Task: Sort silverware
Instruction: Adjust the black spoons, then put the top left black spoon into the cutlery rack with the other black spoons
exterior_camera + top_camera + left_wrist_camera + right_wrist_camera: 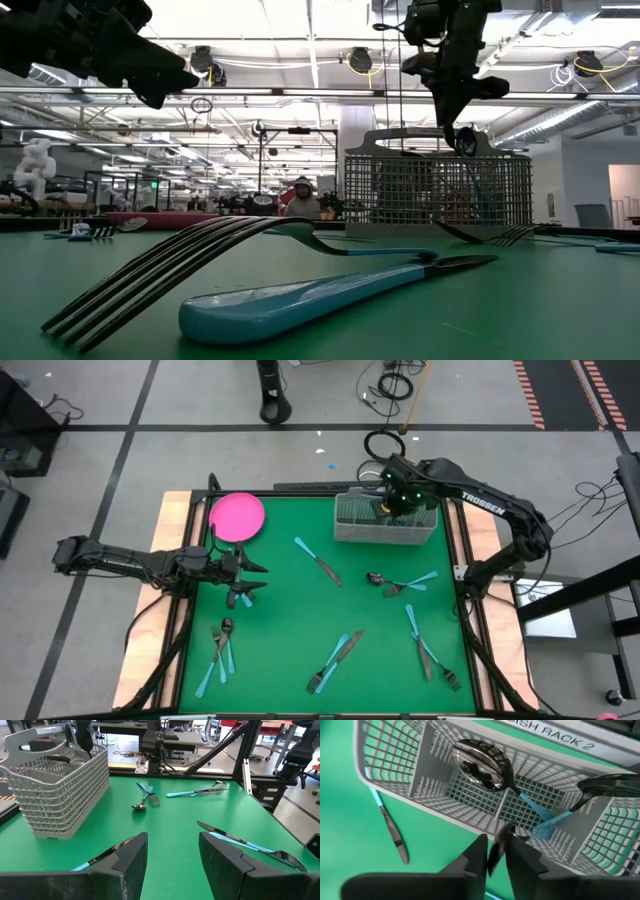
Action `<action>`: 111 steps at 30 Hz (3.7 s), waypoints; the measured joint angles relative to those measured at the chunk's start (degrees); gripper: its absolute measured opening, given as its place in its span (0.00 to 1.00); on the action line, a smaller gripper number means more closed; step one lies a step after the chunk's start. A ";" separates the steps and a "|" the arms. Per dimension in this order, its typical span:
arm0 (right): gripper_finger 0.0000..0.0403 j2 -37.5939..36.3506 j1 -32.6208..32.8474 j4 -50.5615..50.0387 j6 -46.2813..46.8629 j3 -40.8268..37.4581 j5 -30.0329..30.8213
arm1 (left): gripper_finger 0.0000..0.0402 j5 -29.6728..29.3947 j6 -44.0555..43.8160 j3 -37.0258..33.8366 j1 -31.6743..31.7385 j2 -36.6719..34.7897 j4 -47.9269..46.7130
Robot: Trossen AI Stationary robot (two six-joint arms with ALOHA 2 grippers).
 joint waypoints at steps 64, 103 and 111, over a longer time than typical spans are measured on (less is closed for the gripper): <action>0.40 23.09 29.68 54.22 -26.81 0.00 -10.12 | 0.45 -17.99 -46.17 7.71 2.35 3.72 -47.83; 0.40 23.14 30.18 57.83 -33.61 0.00 -9.10 | 0.14 -16.91 -50.76 8.06 8.31 31.93 -42.95; 0.40 23.14 30.18 57.44 -33.61 0.00 -9.10 | 0.05 -18.44 -46.42 7.67 8.36 31.05 -39.20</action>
